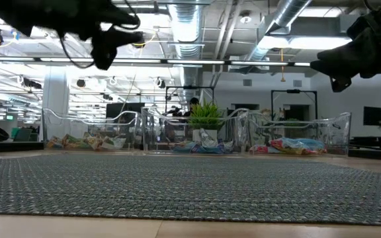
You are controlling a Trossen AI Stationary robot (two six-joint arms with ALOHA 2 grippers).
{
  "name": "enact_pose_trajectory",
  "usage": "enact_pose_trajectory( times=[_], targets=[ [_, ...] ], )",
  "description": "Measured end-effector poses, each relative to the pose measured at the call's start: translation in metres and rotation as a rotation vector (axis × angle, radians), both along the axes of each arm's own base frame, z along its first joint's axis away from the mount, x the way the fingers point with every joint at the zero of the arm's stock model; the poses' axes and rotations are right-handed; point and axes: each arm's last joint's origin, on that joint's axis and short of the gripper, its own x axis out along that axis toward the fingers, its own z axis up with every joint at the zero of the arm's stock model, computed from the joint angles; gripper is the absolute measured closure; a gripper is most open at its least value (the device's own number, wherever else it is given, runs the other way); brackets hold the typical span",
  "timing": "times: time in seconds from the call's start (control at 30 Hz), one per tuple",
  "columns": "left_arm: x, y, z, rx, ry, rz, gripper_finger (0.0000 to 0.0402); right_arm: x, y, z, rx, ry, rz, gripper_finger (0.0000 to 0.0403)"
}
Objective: Pick and place Granola Bars by type
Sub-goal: Return to Home Position
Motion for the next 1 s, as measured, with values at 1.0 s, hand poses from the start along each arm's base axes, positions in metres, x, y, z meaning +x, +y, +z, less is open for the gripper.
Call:
enact_pose_trajectory(
  times=[1.0],
  targets=[
    [-0.08,-0.002,-0.071,0.173,-0.11,-0.212,0.0262,0.0,0.0,0.0,0.095,-0.006,-0.004,0.0282]
  ],
)
